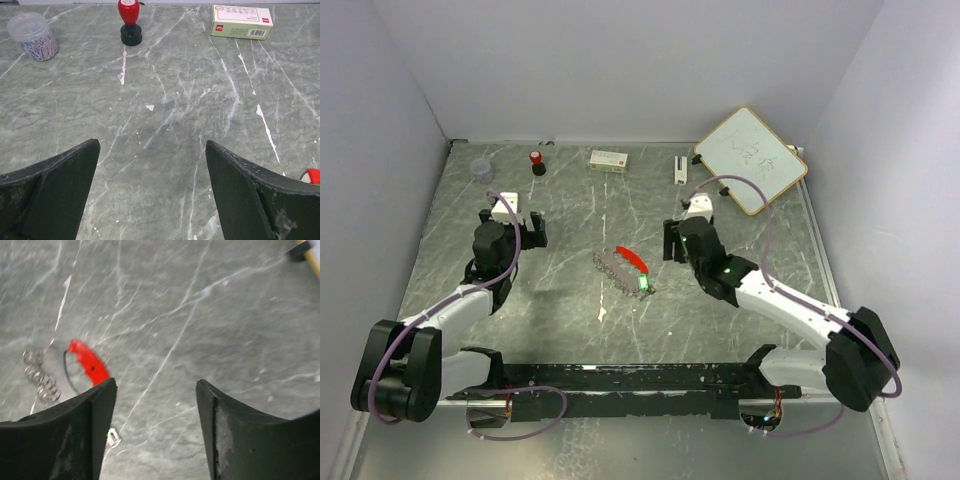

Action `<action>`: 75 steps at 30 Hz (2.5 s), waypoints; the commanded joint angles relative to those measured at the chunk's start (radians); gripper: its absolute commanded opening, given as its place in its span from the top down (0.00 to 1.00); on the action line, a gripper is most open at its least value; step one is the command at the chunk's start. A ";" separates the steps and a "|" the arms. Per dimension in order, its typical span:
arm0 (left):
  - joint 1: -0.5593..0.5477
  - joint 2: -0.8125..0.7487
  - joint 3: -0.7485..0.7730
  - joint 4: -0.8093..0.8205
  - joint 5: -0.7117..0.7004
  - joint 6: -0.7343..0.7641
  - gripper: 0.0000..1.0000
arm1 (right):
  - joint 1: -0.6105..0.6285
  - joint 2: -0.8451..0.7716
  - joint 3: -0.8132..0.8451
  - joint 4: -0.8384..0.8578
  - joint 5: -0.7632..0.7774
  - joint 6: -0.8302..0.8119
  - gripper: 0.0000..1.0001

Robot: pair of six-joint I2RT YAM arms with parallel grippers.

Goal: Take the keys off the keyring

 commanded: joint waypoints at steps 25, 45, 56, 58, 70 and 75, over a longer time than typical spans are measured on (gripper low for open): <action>-0.007 0.007 -0.013 0.061 0.005 -0.005 0.05 | 0.165 0.379 -0.012 0.117 -0.225 0.167 0.62; -0.006 -0.018 -0.037 0.076 -0.037 -0.022 0.05 | 0.182 0.438 0.023 0.080 -0.221 0.170 0.62; -0.006 -0.024 -0.040 0.078 -0.051 -0.026 0.05 | 0.199 0.460 0.067 -0.005 -0.173 0.176 1.00; -0.006 -0.025 -0.041 0.078 -0.052 -0.026 0.05 | 0.200 0.460 0.075 -0.020 -0.159 0.175 1.00; -0.006 -0.019 -0.043 0.085 -0.049 -0.028 0.05 | 0.231 0.393 0.074 -0.021 -0.129 0.162 0.99; -0.006 -0.011 -0.040 0.087 -0.040 -0.028 0.05 | 0.251 0.362 0.075 -0.025 -0.121 0.149 0.83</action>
